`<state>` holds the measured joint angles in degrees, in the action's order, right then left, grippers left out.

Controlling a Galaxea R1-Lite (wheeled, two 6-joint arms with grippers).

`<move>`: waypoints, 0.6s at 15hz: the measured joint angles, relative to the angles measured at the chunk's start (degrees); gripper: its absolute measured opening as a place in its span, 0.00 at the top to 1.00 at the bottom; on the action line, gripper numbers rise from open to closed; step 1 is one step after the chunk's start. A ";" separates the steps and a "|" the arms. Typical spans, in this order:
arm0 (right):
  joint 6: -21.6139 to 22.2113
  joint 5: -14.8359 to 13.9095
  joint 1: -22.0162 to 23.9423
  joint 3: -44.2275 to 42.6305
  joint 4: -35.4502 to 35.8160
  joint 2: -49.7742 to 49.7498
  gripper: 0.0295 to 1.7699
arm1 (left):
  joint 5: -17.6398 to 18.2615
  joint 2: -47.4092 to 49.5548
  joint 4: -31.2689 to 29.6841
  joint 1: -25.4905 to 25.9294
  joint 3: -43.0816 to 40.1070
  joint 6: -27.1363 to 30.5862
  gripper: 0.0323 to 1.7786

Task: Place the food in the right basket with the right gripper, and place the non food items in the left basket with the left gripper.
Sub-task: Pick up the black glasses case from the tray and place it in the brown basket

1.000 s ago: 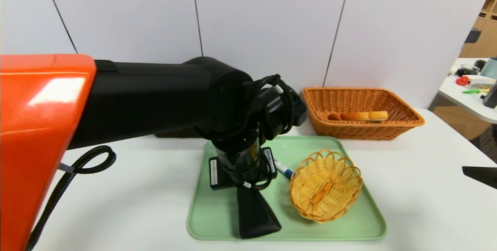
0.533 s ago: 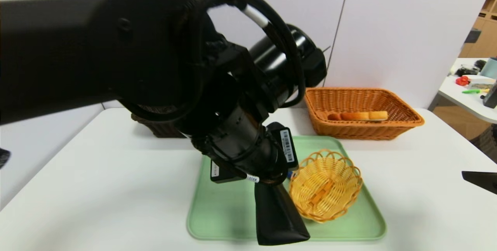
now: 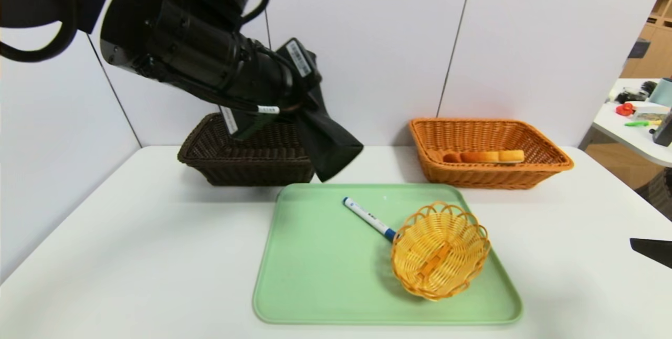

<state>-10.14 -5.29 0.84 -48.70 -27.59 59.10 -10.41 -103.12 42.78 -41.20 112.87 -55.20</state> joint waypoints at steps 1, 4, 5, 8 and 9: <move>0.01 0.00 0.00 -0.05 0.02 -0.15 0.04 | -0.15 0.23 -0.61 3.67 -0.02 0.79 0.74; 0.00 -0.02 0.01 -0.24 0.05 -0.83 0.04 | -0.39 -0.07 -2.35 14.71 -0.02 7.44 0.74; 0.00 -0.07 0.04 -0.24 0.05 -0.95 0.04 | -0.83 -0.46 -3.30 17.31 -0.04 11.04 0.74; -0.05 -0.02 0.00 -0.13 -0.02 -1.39 0.04 | -7.74 -3.22 -8.44 21.64 -0.17 21.52 0.74; -0.05 -0.02 0.00 -0.06 -0.09 -1.52 0.04 | -10.17 -4.43 -11.01 22.16 -0.28 23.67 0.74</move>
<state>-10.19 -5.32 0.84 -48.76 -27.67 57.58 -20.58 -107.55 31.77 -19.04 112.59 -31.52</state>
